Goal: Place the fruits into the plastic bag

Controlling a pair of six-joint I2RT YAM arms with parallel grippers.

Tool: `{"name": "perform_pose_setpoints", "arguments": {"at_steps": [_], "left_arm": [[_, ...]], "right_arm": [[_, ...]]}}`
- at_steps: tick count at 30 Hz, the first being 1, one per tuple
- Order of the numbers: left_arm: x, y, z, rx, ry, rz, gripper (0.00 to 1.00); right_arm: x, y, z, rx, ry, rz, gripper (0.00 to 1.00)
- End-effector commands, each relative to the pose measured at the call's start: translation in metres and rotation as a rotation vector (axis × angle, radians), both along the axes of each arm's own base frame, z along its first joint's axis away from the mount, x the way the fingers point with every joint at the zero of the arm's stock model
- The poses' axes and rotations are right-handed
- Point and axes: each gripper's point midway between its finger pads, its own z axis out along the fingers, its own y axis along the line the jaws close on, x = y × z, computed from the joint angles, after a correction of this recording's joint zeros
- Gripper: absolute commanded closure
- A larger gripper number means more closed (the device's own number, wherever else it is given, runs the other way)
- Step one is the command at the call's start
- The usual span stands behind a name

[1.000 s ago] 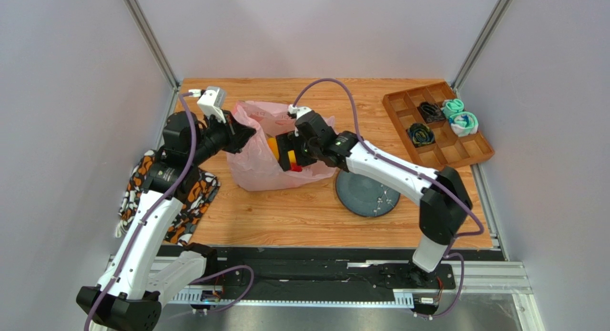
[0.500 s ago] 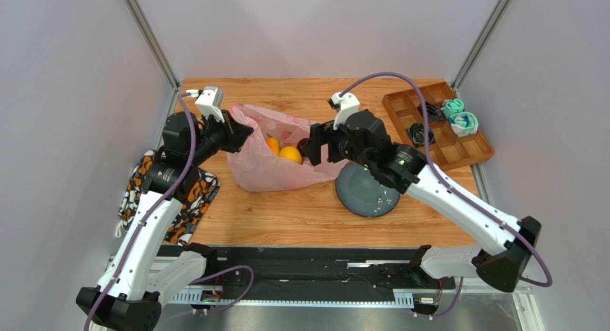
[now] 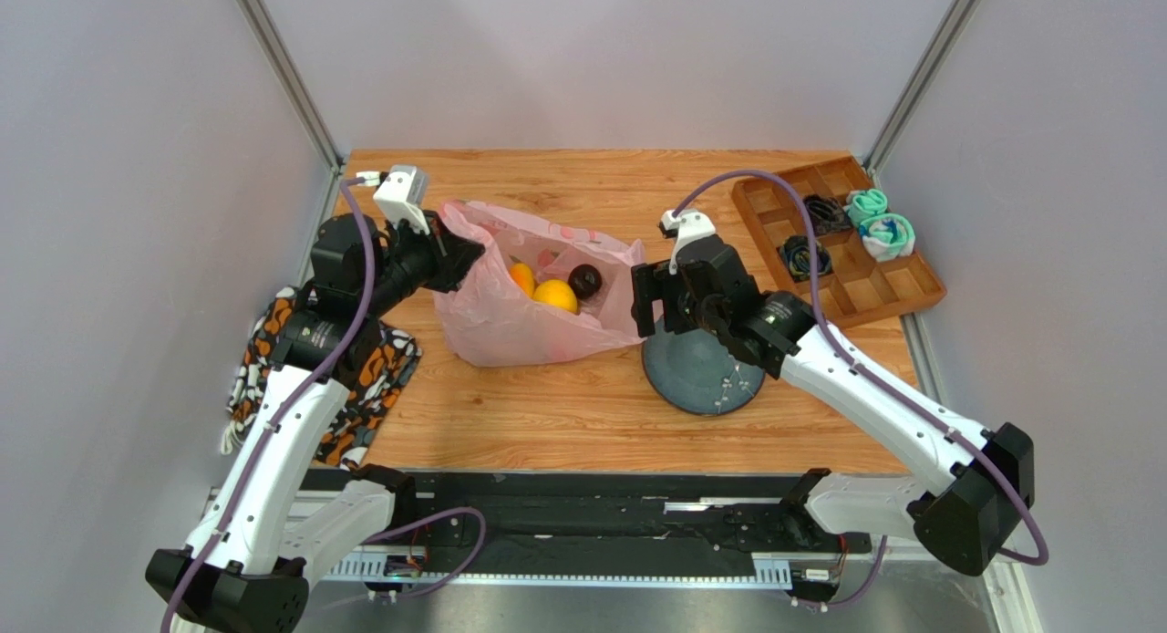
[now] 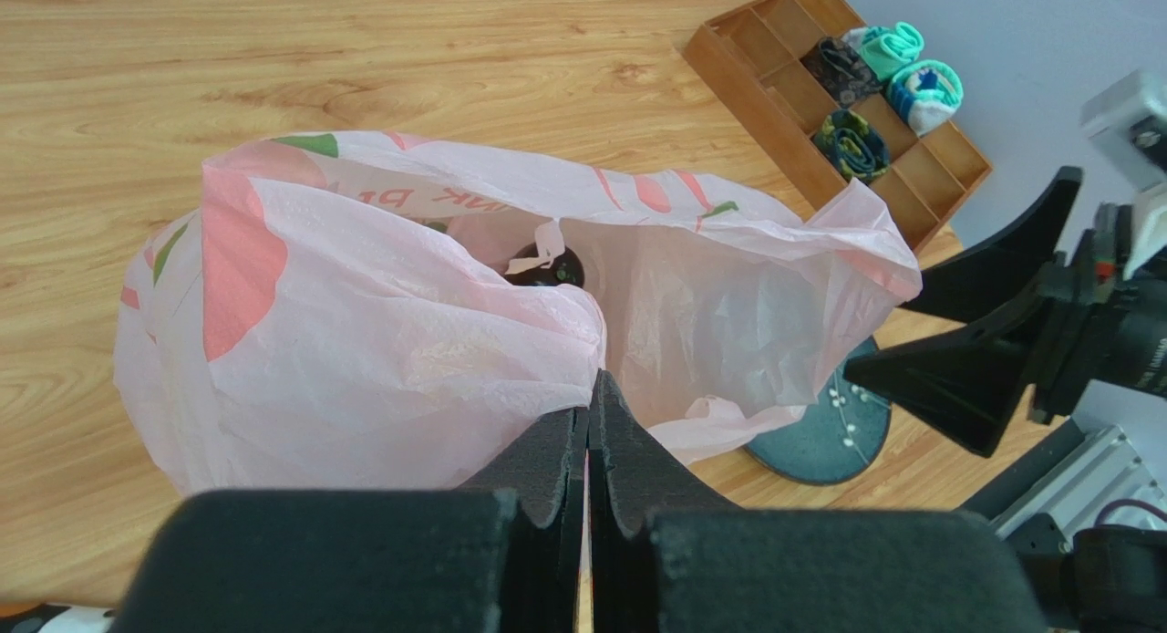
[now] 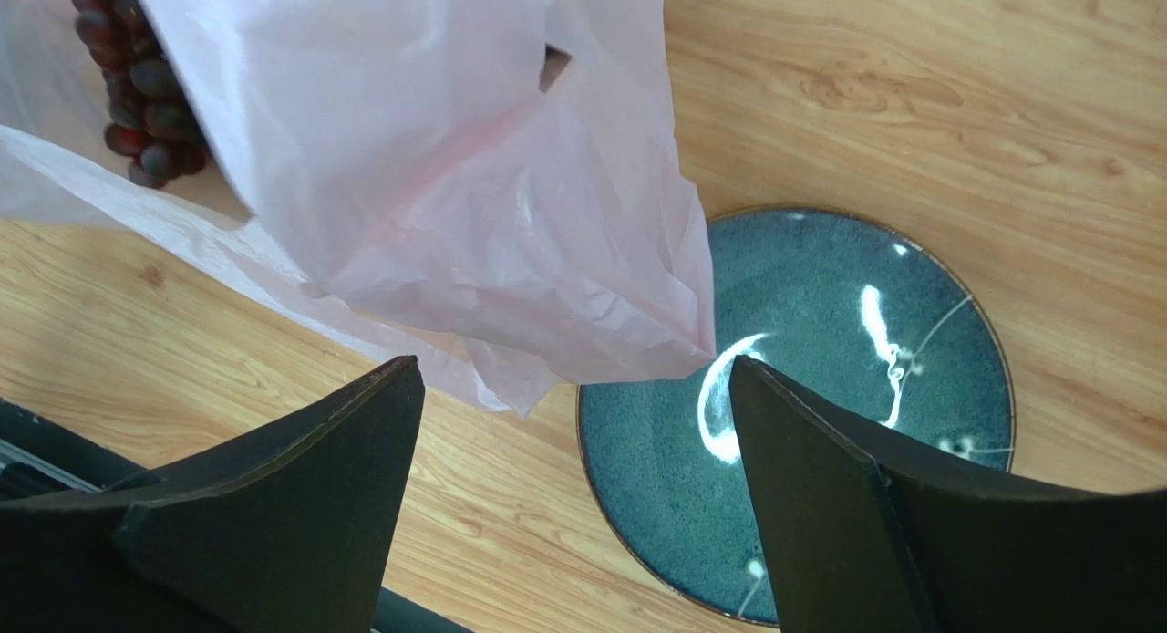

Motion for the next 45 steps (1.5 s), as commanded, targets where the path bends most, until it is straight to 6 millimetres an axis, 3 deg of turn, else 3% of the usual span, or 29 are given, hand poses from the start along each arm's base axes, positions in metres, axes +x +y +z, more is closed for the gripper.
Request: {"name": "perform_pose_setpoints", "arguments": {"at_steps": [1, 4, 7, 9, 10, 11, 12, 13, 14, 15, 17, 18, 21, 22, 24, 26, 27, 28, 31, 32, 33, 36, 45], "left_arm": [[0.0, 0.002, 0.022, -0.01, -0.06, 0.009, 1.0], [0.001, 0.003, 0.022, -0.009, -0.059, 0.01, 1.0], [0.004, 0.002, 0.018, -0.005, -0.046, 0.012, 1.0], [0.006, 0.001, 0.018, -0.006, -0.046, 0.007, 1.0], [0.008, 0.001, 0.017, -0.001, -0.047, 0.011, 1.0], [0.011, 0.003, 0.017, 0.002, -0.044, 0.026, 1.0], [0.012, 0.005, 0.028, -0.002, -0.059, 0.042, 1.0], [0.016, 0.006, 0.032, -0.008, -0.052, 0.053, 1.0], [0.016, 0.009, 0.039, -0.013, -0.047, 0.062, 1.0], [0.015, 0.01, 0.07, -0.037, -0.1, 0.066, 1.0], [0.016, 0.013, 0.094, -0.062, -0.123, 0.078, 1.0], [0.011, 0.015, 0.125, -0.077, -0.186, 0.08, 1.0], [0.012, 0.026, 0.152, -0.062, -0.226, 0.126, 1.0], [0.018, 0.03, 0.15, -0.047, -0.226, 0.149, 1.0], [0.027, 0.034, 0.14, -0.026, -0.211, 0.167, 1.0], [0.04, 0.032, 0.12, 0.007, -0.169, 0.159, 1.0], [0.046, 0.03, 0.102, 0.022, -0.13, 0.149, 1.0], [0.052, 0.024, 0.089, 0.029, -0.102, 0.122, 1.0], [0.061, 0.011, 0.051, 0.032, -0.013, 0.055, 1.0], [0.062, 0.009, 0.043, 0.031, 0.006, 0.042, 1.0], [0.064, 0.007, 0.031, 0.034, 0.037, 0.033, 1.0], [0.066, 0.005, 0.02, 0.044, 0.059, 0.02, 1.0], [0.062, 0.003, 0.023, 0.041, 0.035, -0.001, 1.0]], "right_arm": [[0.011, 0.008, 0.001, 0.036, -0.04, 0.053, 0.14], [0.019, 0.015, 0.002, 0.047, -0.073, 0.115, 0.16], [0.031, 0.023, 0.001, 0.063, -0.105, 0.158, 0.28], [0.035, 0.035, 0.012, 0.12, -0.109, 0.221, 0.52], [0.037, 0.038, 0.01, 0.121, -0.092, 0.232, 0.72], [0.045, 0.041, 0.033, 0.14, -0.127, 0.214, 1.0], [0.049, 0.042, 0.045, 0.138, -0.139, 0.208, 1.0], [0.051, 0.041, 0.042, 0.104, -0.102, 0.205, 1.0], [0.062, 0.044, 0.093, 0.127, -0.193, 0.203, 1.0], [0.065, 0.045, 0.109, 0.126, -0.213, 0.202, 1.0], [0.073, 0.046, 0.143, 0.123, -0.267, 0.198, 1.0], [0.077, 0.045, 0.187, 0.154, -0.357, 0.193, 1.0], [0.089, 0.049, 0.221, 0.165, -0.444, 0.189, 1.0], [0.095, 0.05, 0.221, 0.164, -0.451, 0.184, 1.0], [0.114, 0.056, 0.198, 0.147, -0.406, 0.179, 1.0], [0.127, 0.057, 0.168, 0.122, -0.346, 0.169, 1.0], [0.136, 0.061, 0.142, 0.097, -0.297, 0.167, 1.0], [0.137, 0.061, 0.118, 0.071, -0.248, 0.167, 1.0], [0.137, 0.06, 0.071, 0.027, -0.152, 0.158, 1.0], [0.136, 0.058, 0.065, 0.022, -0.14, 0.155, 1.0], [0.134, 0.058, 0.061, 0.021, -0.134, 0.156, 1.0], [0.13, 0.055, 0.063, 0.019, -0.138, 0.158, 1.0], [0.124, 0.054, 0.077, 0.046, -0.144, 0.156, 0.94]]}}
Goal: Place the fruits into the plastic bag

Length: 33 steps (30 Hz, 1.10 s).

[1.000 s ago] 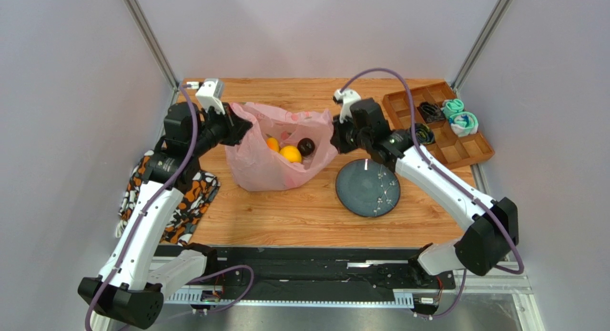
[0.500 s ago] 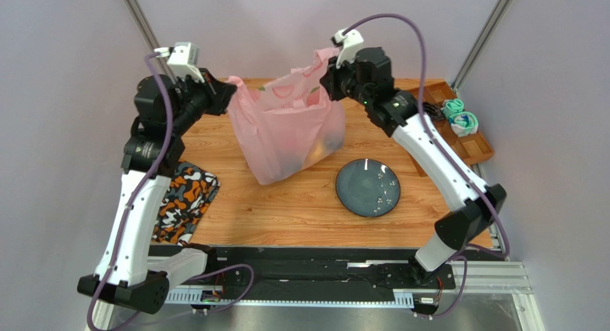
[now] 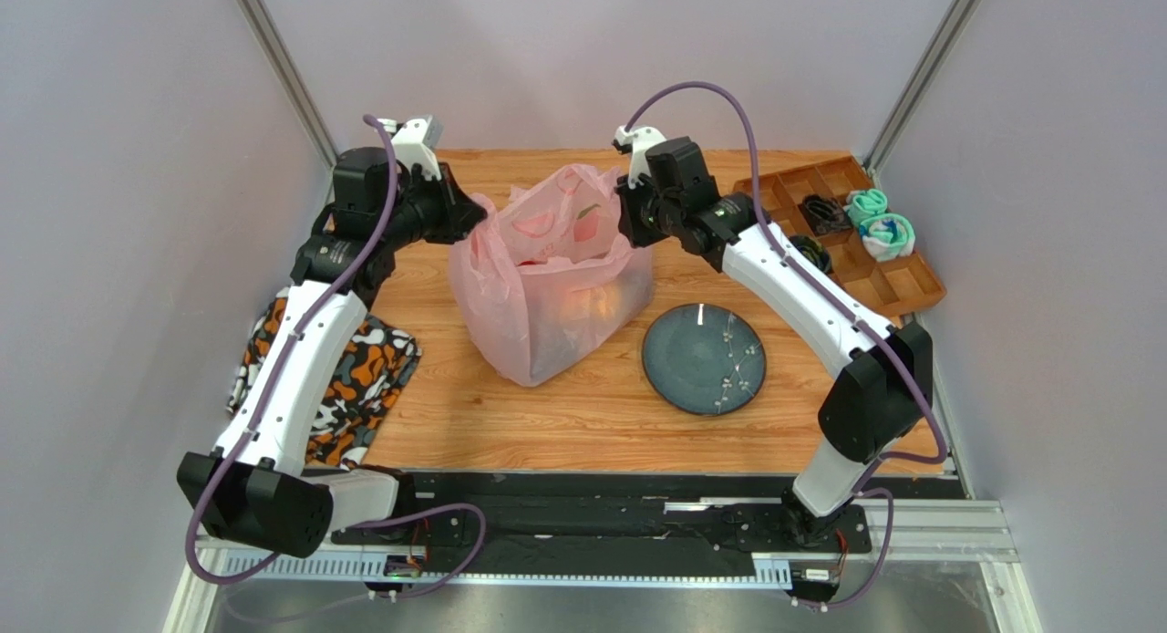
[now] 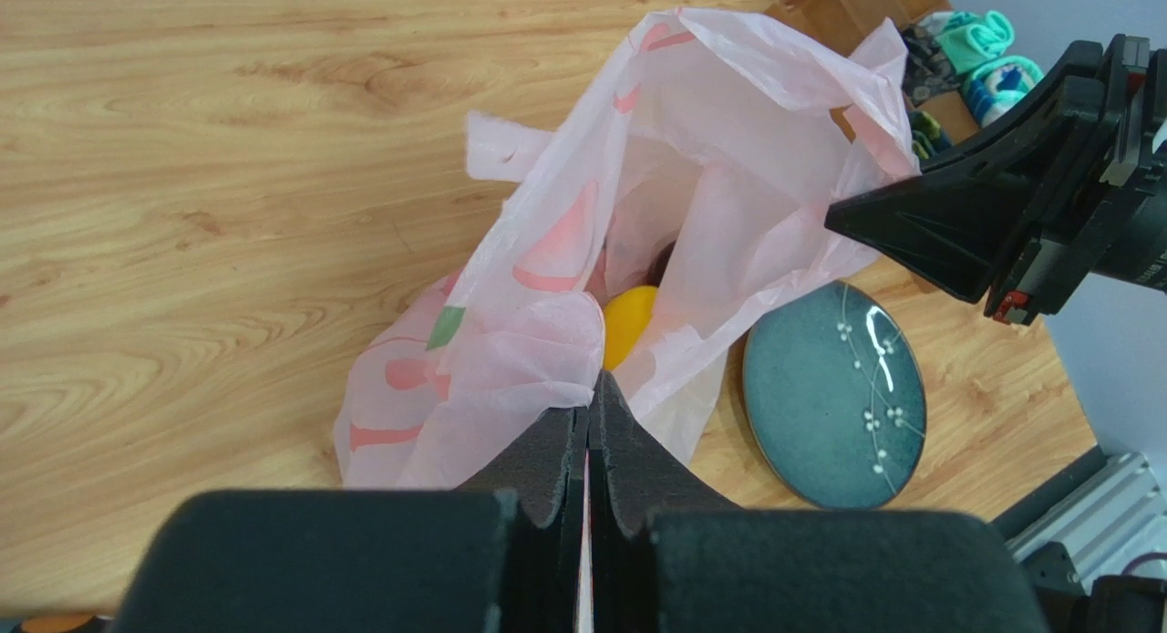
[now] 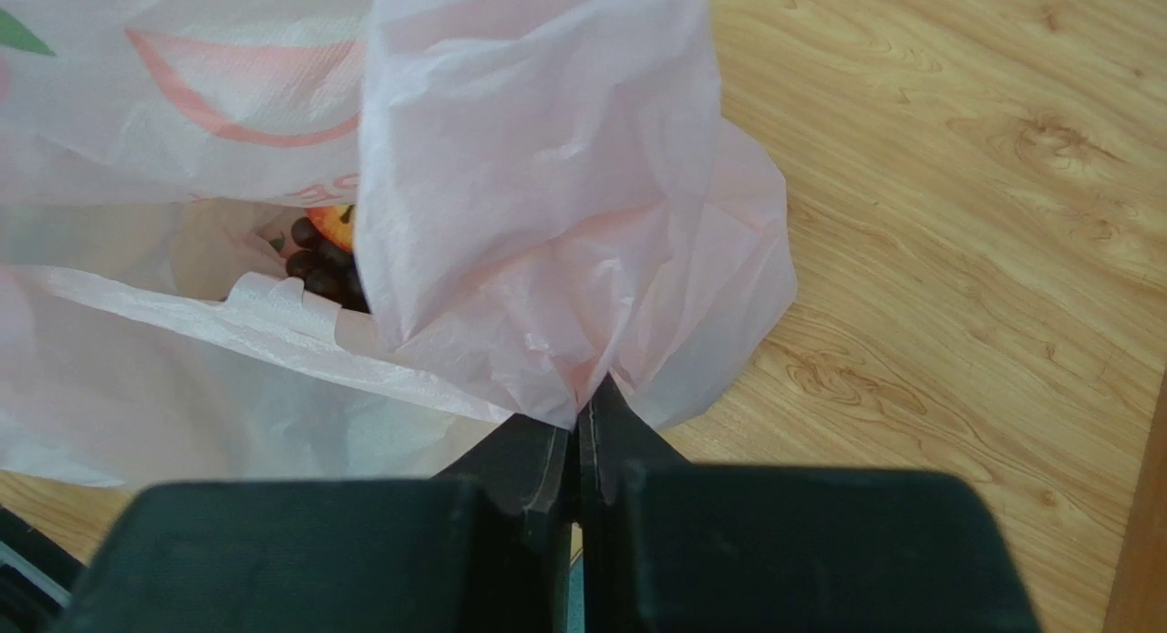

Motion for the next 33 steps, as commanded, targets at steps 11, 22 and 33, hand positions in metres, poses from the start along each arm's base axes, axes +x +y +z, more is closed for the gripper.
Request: {"name": "perform_pose_setpoints", "arguments": {"at_steps": [11, 22, 33], "left_arm": [[-0.015, 0.019, 0.055, 0.037, -0.225, 0.053, 0.12], [-0.026, 0.081, 0.059, 0.136, -0.243, 0.322, 0.07], [-0.09, 0.094, 0.076, 0.167, -0.391, 0.3, 0.04]], "right_arm": [[-0.016, -0.006, 0.082, 0.143, -0.143, -0.014, 0.17], [-0.028, -0.075, 0.114, 0.275, -0.162, -0.196, 0.1], [-0.086, -0.182, 0.133, 0.265, -0.371, -0.529, 0.1]]}}
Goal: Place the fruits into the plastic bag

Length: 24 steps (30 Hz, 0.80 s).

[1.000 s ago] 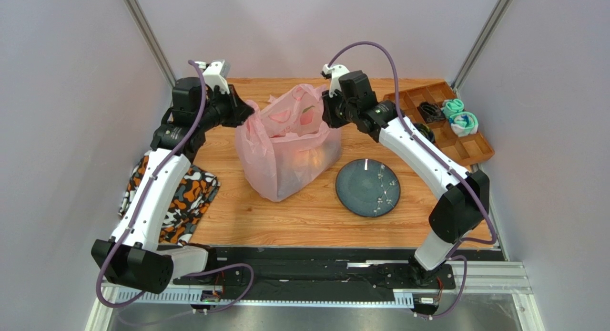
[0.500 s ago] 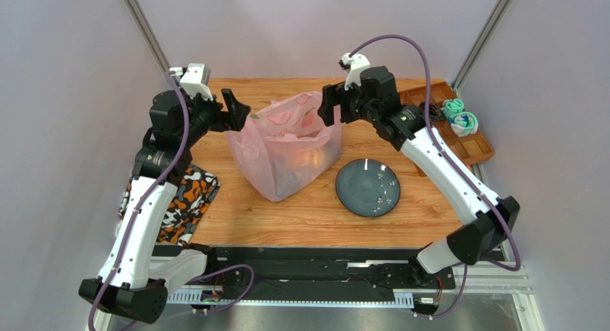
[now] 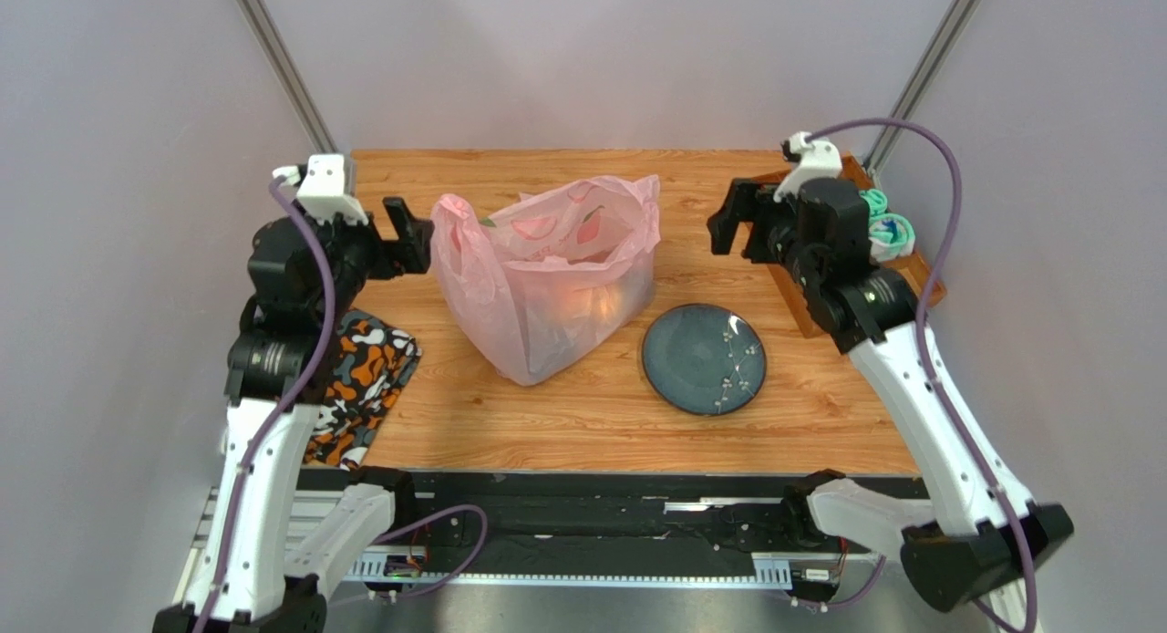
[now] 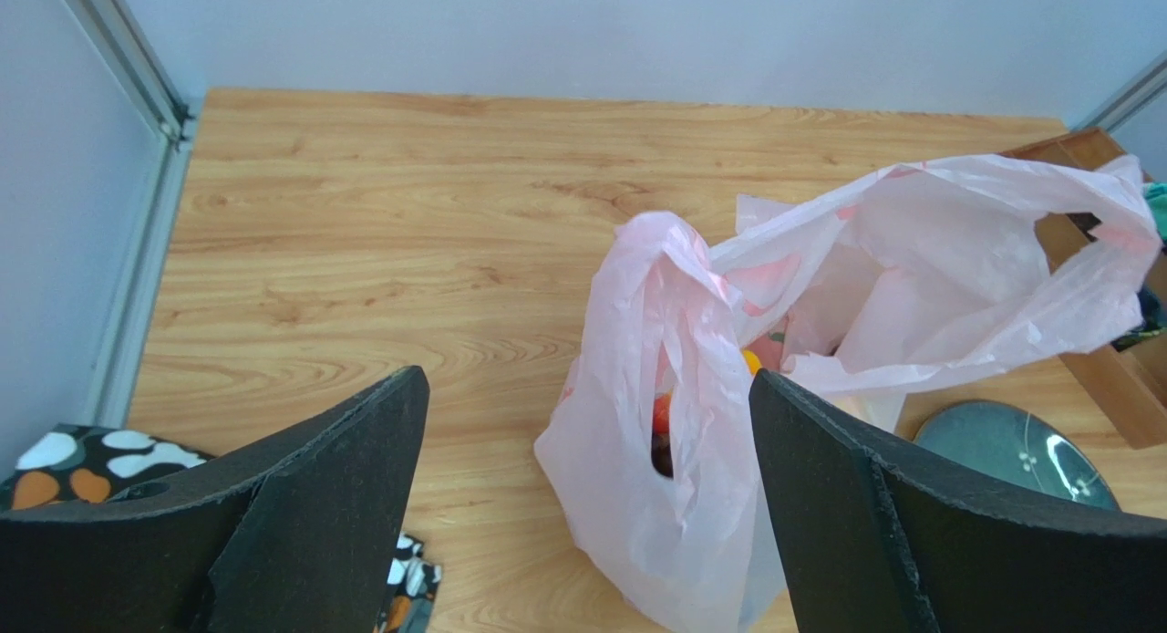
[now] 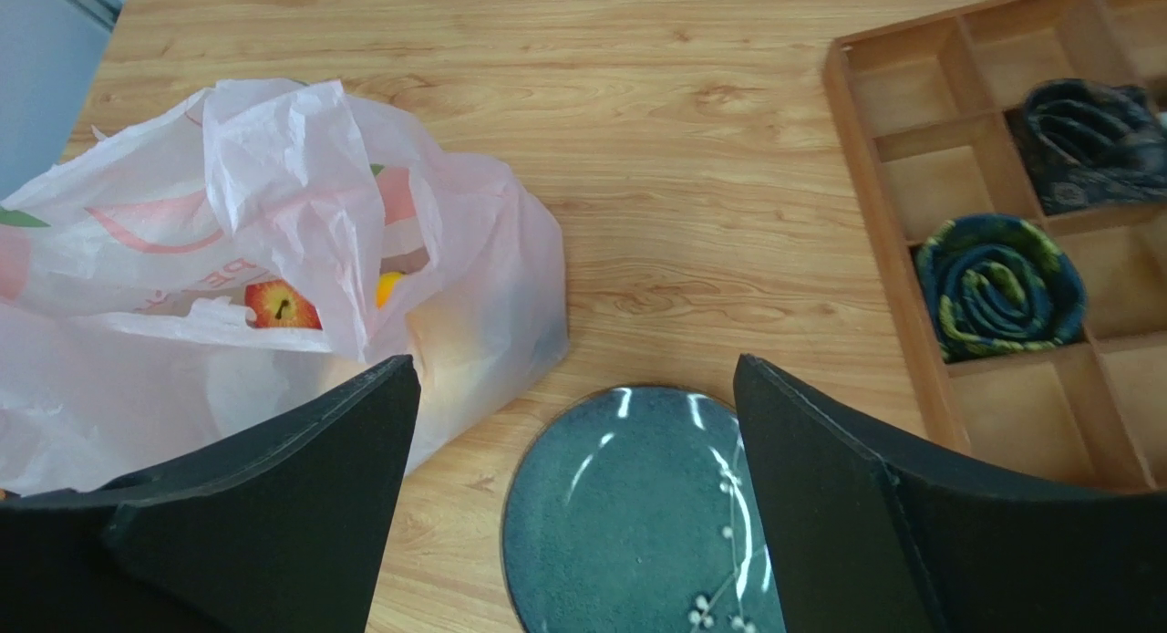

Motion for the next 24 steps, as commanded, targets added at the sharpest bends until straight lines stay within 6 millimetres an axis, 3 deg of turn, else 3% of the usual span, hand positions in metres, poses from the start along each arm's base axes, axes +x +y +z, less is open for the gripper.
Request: {"name": "perform_pose_setpoints", "arguments": {"at_steps": [1, 3, 4, 6, 7, 8, 10, 24], "left_arm": [[-0.033, 0.004, 0.012, 0.045, -0.11, -0.023, 0.04], [-0.046, 0.004, 0.016, 0.037, -0.162, -0.032, 0.04], [-0.047, 0.004, 0.006, 0.033, -0.152, -0.033, 0.04], [-0.053, 0.007, 0.005, 0.029, -0.176, -0.017, 0.04], [-0.051, 0.007, -0.006, 0.032, -0.158, -0.013, 0.04], [-0.051, 0.011, -0.008, 0.029, -0.161, 0.011, 0.04], [-0.049, 0.013, -0.017, 0.028, -0.143, 0.023, 0.03], [-0.054, 0.01, -0.019, 0.01, -0.166, 0.009, 0.03]], "right_arm": [[-0.03, -0.042, 0.024, 0.013, -0.163, -0.162, 0.11], [-0.048, -0.055, 0.033, 0.037, -0.251, -0.195, 0.11], [-0.051, -0.062, 0.014, 0.008, -0.242, -0.219, 0.1], [-0.057, -0.07, 0.009, 0.006, -0.275, -0.245, 0.1], [-0.066, -0.077, 0.012, 0.007, -0.304, -0.266, 0.1], [-0.068, -0.081, -0.001, -0.008, -0.289, -0.277, 0.1], [-0.075, -0.088, -0.002, -0.012, -0.307, -0.302, 0.1], [-0.075, -0.09, -0.013, -0.022, -0.305, -0.311, 0.11]]}}
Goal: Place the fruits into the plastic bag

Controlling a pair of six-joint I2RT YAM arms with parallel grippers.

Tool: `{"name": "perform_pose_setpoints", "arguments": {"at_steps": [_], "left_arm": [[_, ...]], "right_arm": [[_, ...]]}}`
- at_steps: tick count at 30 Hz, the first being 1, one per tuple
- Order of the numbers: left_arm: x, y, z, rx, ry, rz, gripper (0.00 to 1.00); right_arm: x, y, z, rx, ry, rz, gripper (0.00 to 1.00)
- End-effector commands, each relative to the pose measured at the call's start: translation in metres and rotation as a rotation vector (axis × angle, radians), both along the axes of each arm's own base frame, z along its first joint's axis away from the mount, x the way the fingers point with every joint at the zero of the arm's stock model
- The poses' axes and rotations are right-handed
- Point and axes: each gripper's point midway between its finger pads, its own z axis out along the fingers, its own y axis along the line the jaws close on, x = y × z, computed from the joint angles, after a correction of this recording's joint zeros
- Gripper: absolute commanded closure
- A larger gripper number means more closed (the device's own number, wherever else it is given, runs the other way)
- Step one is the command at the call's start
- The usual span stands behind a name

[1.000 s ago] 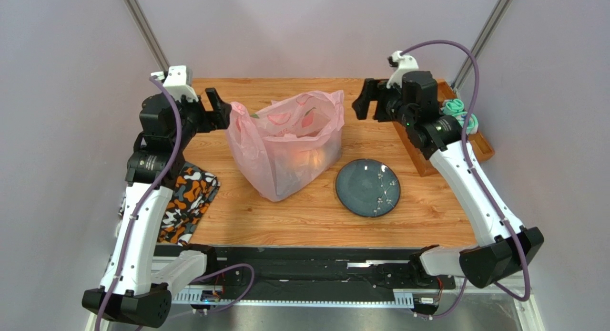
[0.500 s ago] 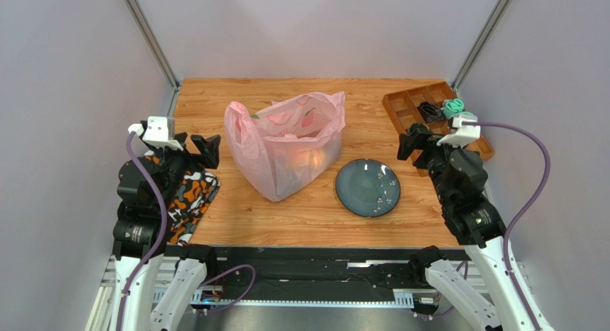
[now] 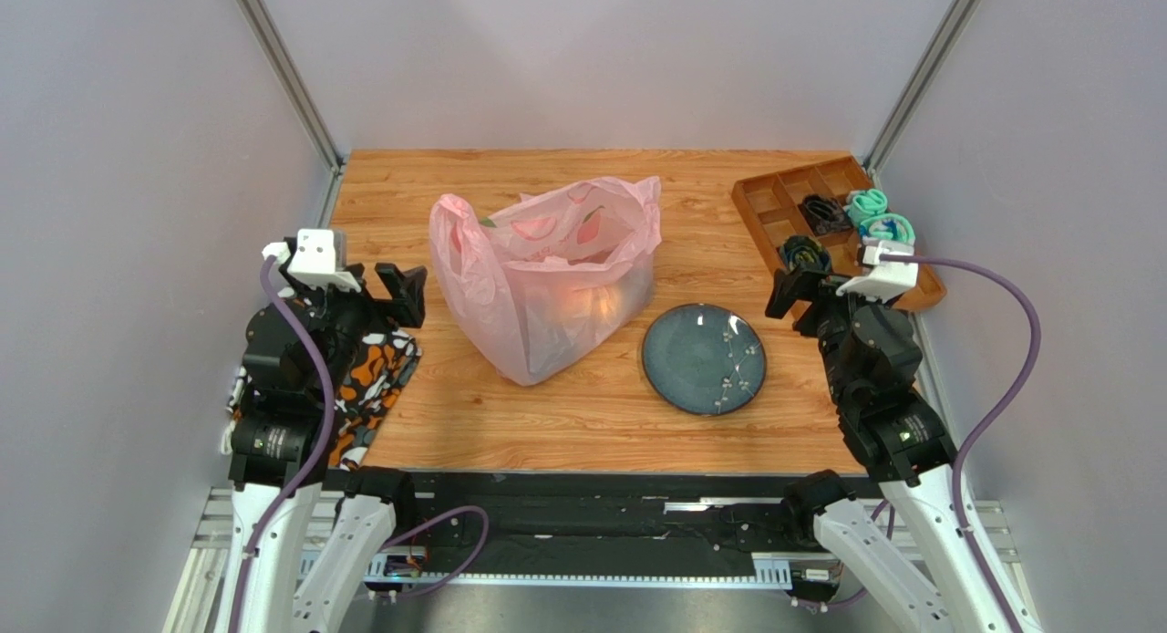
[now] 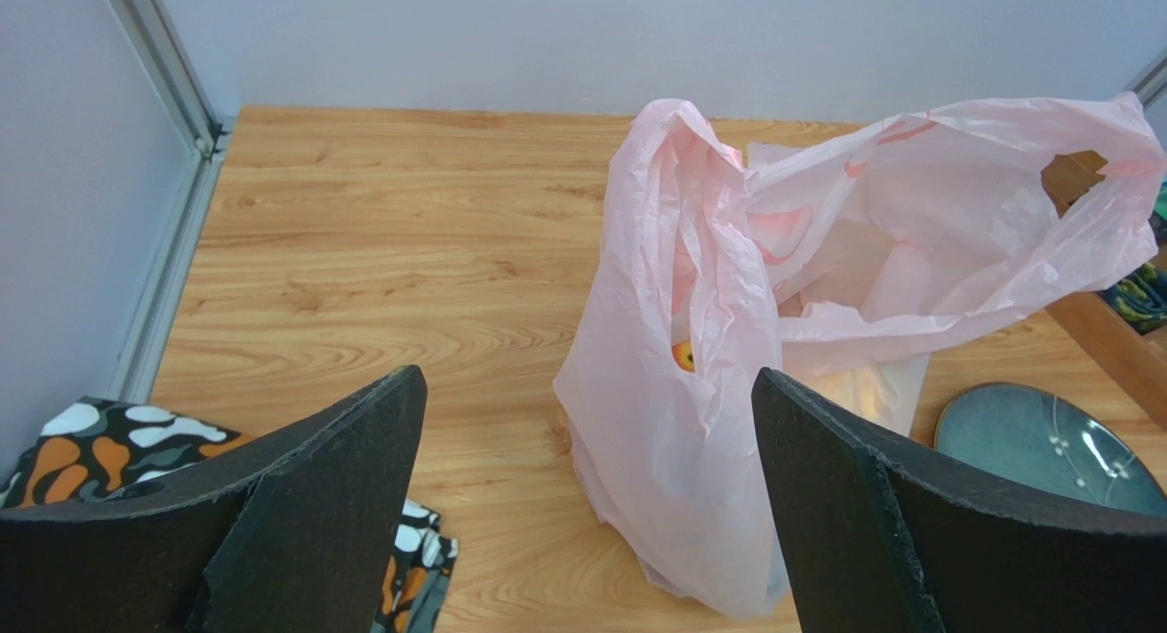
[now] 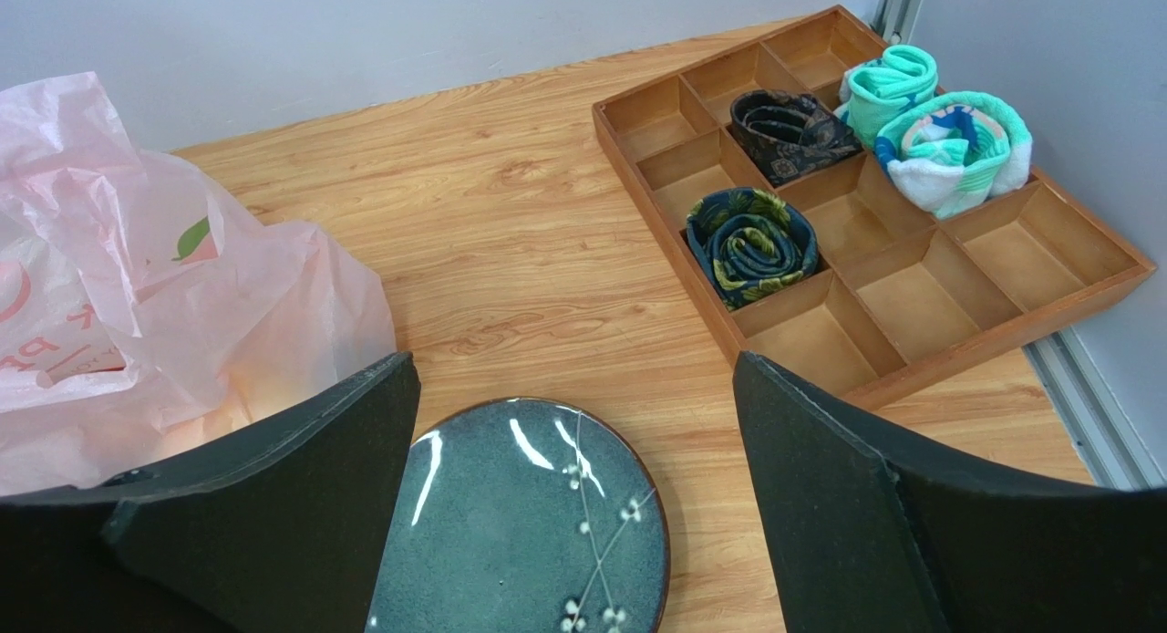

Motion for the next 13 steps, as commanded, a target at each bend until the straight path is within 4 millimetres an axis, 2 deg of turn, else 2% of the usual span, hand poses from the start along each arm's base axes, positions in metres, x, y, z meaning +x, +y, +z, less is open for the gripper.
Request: {"name": "perform_pose_setpoints", "arguments": {"at_steps": [1, 13], "left_arm": [[-0.0007, -0.0002, 0.0101, -0.006, -0.052, -0.003, 0.02], [-0.003, 0.0002, 0.0108, -0.004, -0.065, -0.003, 0.02]], "right_arm": [[0.0039, -0.0017, 0.0152, 0.004, -0.054, -0.015, 0.11], [0.0046, -0.003, 0.0141, 0.003, -0.052, -0.022, 0.11]]}}
